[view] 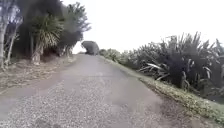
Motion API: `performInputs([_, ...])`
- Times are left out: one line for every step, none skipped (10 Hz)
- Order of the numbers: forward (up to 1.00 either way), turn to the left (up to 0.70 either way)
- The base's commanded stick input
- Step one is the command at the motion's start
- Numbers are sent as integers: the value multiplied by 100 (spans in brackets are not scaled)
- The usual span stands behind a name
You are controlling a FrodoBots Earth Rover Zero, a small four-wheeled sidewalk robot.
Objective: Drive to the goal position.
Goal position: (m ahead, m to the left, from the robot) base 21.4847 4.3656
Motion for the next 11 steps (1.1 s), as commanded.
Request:
performInputs([70,0])
performInputs([70,0])
performInputs([70,0])
performInputs([70,0])
performInputs([70,0])
performInputs([70,12])
performInputs([70,24])
performInputs([70,33])
performInputs([70,35])
performInputs([70,35])
performInputs([70,35])
